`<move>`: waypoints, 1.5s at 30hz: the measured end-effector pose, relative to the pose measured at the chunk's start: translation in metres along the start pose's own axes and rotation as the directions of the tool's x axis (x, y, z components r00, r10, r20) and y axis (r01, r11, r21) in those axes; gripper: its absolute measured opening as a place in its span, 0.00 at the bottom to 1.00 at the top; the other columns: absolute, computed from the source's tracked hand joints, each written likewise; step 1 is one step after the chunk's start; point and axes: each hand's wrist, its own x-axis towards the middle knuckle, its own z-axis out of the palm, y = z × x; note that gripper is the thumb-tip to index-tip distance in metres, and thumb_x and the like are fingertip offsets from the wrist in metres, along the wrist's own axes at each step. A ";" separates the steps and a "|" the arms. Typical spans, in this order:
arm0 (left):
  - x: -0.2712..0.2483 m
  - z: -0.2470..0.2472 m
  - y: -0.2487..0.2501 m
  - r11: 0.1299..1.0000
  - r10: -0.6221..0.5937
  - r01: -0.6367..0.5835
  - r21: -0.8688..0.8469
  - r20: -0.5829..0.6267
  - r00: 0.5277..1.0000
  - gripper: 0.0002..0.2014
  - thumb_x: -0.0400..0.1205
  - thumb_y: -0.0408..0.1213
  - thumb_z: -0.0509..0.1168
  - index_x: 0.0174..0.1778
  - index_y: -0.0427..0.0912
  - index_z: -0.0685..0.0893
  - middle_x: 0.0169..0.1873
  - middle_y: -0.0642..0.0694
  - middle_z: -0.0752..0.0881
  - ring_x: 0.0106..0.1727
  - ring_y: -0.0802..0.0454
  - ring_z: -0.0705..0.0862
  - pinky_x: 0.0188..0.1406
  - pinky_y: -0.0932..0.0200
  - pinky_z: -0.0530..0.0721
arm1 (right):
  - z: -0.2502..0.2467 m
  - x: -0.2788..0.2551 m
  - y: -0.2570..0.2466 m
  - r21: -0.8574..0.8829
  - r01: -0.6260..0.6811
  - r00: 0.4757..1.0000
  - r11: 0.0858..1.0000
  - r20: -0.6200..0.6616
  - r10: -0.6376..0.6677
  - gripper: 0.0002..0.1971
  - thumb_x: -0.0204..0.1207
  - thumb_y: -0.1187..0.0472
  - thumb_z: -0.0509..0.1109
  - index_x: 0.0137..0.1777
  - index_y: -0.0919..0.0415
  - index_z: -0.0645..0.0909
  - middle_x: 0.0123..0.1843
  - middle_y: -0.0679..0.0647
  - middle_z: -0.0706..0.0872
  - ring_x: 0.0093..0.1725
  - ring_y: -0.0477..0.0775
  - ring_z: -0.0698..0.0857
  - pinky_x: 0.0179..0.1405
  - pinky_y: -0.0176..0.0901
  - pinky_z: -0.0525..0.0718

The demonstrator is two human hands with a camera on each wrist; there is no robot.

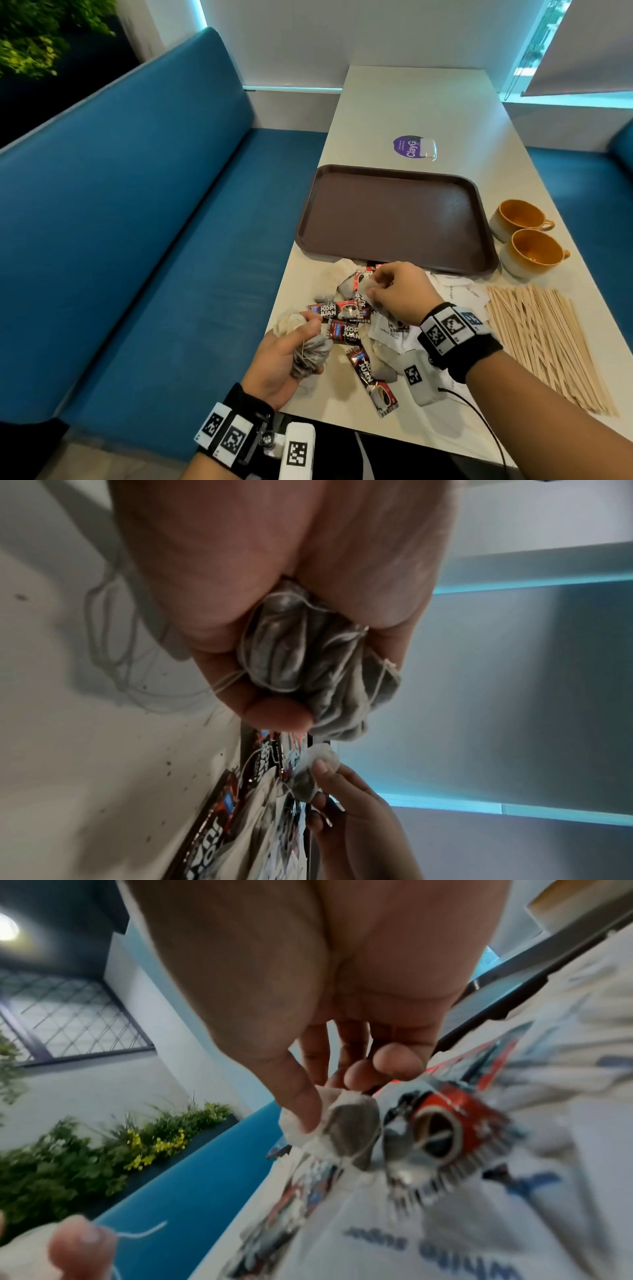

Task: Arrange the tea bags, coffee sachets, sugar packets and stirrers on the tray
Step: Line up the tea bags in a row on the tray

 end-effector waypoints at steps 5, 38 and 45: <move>0.008 0.011 0.005 0.997 0.053 -0.052 0.049 -0.008 0.999 0.11 0.76 0.37 0.78 0.49 0.41 0.85 0.31 0.41 0.80 0.28 0.45 0.82 0.26 0.57 0.80 | -0.023 -0.017 -0.007 0.293 0.050 0.998 0.955 -0.039 -0.040 0.04 0.75 0.53 0.80 0.45 0.51 0.89 0.40 0.48 0.93 0.39 0.46 0.89 0.40 0.40 0.87; 0.060 -0.008 0.030 0.981 0.026 -0.038 -0.192 -0.066 0.997 0.13 0.75 0.30 0.75 0.53 0.36 0.82 0.40 0.39 0.84 0.36 0.45 0.86 0.27 0.53 0.85 | -0.073 0.132 -0.063 0.471 0.186 0.982 0.862 -0.114 -0.149 0.05 0.81 0.63 0.76 0.51 0.66 0.88 0.43 0.64 0.92 0.39 0.57 0.92 0.47 0.50 0.94; 0.082 -0.025 0.026 0.982 -0.017 0.009 -0.188 -0.042 0.999 0.17 0.61 0.44 0.85 0.40 0.40 0.91 0.37 0.39 0.85 0.35 0.48 0.77 0.35 0.53 0.68 | -0.052 0.235 -0.055 0.339 0.119 0.993 0.933 -0.049 -0.109 0.04 0.80 0.58 0.76 0.44 0.55 0.88 0.38 0.61 0.94 0.44 0.65 0.94 0.55 0.65 0.92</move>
